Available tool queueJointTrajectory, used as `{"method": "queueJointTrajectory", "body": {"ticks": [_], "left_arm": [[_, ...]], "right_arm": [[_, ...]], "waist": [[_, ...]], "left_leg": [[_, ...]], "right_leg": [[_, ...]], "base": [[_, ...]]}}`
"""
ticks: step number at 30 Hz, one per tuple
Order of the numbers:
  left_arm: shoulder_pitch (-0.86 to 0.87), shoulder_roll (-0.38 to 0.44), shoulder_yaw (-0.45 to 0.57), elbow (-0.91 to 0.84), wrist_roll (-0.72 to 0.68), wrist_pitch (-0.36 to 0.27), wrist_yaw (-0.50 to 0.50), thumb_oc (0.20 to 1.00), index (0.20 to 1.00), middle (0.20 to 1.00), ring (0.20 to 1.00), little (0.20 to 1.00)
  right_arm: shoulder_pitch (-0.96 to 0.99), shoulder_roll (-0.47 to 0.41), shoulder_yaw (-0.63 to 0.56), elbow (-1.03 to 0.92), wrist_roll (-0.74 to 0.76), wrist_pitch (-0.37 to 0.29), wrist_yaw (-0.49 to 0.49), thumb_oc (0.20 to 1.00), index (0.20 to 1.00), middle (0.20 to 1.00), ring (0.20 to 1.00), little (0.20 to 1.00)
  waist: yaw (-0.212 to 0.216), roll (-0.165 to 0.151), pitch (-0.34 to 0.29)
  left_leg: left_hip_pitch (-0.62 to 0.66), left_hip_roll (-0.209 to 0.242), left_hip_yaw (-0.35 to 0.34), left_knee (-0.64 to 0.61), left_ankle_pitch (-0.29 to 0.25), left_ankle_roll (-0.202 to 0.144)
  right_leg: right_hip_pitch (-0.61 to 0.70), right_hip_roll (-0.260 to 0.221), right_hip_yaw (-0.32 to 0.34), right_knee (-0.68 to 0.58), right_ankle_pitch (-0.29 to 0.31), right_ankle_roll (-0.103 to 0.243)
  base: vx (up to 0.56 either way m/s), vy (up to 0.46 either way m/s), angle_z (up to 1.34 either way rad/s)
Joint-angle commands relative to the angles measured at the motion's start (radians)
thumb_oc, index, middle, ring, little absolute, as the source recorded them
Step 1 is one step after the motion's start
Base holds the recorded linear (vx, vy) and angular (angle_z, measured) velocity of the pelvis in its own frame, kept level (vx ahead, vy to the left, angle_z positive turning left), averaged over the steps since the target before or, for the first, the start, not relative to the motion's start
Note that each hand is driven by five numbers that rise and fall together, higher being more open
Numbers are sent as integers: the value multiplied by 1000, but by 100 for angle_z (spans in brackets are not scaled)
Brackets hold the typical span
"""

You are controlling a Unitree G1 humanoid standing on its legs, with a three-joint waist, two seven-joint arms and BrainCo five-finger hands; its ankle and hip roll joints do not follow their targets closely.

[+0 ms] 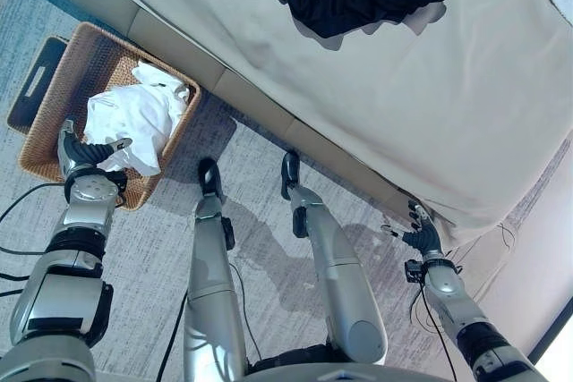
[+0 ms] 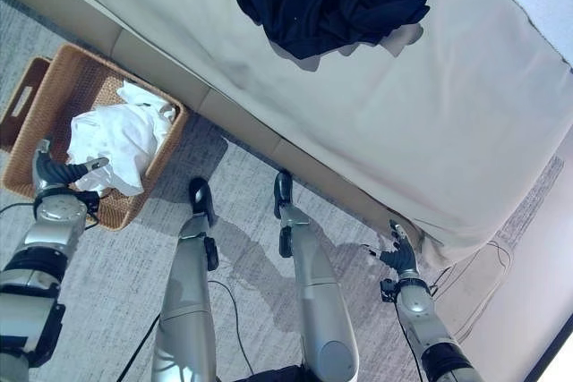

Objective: Pick up clothes into the bucket

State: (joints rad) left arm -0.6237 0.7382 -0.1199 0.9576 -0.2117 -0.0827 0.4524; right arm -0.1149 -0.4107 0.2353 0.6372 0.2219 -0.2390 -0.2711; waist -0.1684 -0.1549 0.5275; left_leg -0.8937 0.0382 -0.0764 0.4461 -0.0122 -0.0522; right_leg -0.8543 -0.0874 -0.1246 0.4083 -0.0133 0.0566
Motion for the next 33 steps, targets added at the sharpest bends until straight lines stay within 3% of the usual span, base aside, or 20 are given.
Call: {"method": "queueJointTrajectory", "body": {"ticks": [1,2,3,4,6,11,13,14,19,28,33], "left_arm": [[163,-46,68,-307,41,-160,101,1000,1000,1000,1000,1000],[203,-79,68,-351,13,-205,88,1000,1000,1000,1000,1000],[204,-80,68,-352,13,-205,88,1000,1000,1000,1000,1000],[233,-128,57,-350,-51,-257,32,1000,1000,1000,1000,1000],[256,-171,31,-375,-79,-282,-21,1000,1000,1000,1000,1000],[287,-233,-111,-389,-32,-289,-145,1000,1000,1000,1000,1000],[291,-213,-154,-406,70,-286,-135,1000,1000,1000,1000,1000],[291,-213,-153,-406,70,-286,-135,1000,1000,1000,1000,1000],[334,-271,-198,-308,61,-270,-185,1000,1000,1000,1000,1000],[466,-244,-294,-251,85,-250,-302,1000,1000,1000,1000,1000],[499,-271,-350,-265,59,-240,-322,1000,1000,1000,1000,1000]], "right_arm": [[-6,-90,-57,-144,-97,-81,-110,1000,1000,1000,1000,1000],[-18,-92,-78,-176,-99,-97,-138,1000,1000,1000,1000,1000],[-17,-92,-78,-177,-99,-96,-138,1000,1000,1000,1000,1000],[-32,-116,-109,-244,-135,-111,-160,1000,1000,1000,1000,1000],[-54,-136,-150,-338,-167,-127,-190,1000,1000,1000,1000,1000],[-197,-204,-192,-387,-250,-110,-231,1000,1000,1000,1000,1000],[-247,-229,-195,-368,-271,-103,-237,1000,1000,1000,1000,1000],[-247,-229,-195,-368,-271,-103,-237,1000,1000,1000,1000,1000],[-476,-311,-126,-290,-307,-32,-258,1000,1000,1000,1000,1000],[-826,-403,74,127,-312,67,-205,1000,1000,1000,1000,1000],[-1031,-374,194,414,-267,92,-180,1000,1000,1000,1000,1000]], "waist": [[54,-21,-8],[61,-9,-8],[61,-8,-8],[72,11,-8],[81,27,-8],[113,75,-8],[124,92,-8],[124,92,-8],[163,153,-8],[203,237,-53],[221,256,-49]], "left_leg": [[14,-40,-6,32,-37,16],[25,-44,-4,28,-36,17],[27,-44,-4,27,-37,17],[56,-49,7,17,-40,20],[93,-54,14,2,-45,22],[234,-71,17,-78,-36,24],[293,-74,20,-114,-30,23],[293,-74,19,-114,-29,23],[480,-88,16,-259,11,19],[549,-98,-6,-349,51,18],[534,-96,-3,-346,57,18]], "right_leg": [[17,-56,21,-44,38,68],[23,-60,24,-36,32,68],[24,-60,24,-36,32,68],[39,-66,32,-21,23,69],[63,-70,41,-14,13,70],[178,-89,43,-16,-5,74],[223,-97,39,-21,-8,77],[223,-97,39,-21,-8,77],[349,-112,35,-28,-25,81],[384,-124,22,-28,-43,79],[362,-118,26,-16,-43,75]], "base": [[-52,13,5],[7,27,6],[11,44,5],[13,36,0],[27,26,-5],[39,-31,3],[42,-20,18],[51,-30,19],[75,-4,10],[46,-10,6],[2,4,1]]}}
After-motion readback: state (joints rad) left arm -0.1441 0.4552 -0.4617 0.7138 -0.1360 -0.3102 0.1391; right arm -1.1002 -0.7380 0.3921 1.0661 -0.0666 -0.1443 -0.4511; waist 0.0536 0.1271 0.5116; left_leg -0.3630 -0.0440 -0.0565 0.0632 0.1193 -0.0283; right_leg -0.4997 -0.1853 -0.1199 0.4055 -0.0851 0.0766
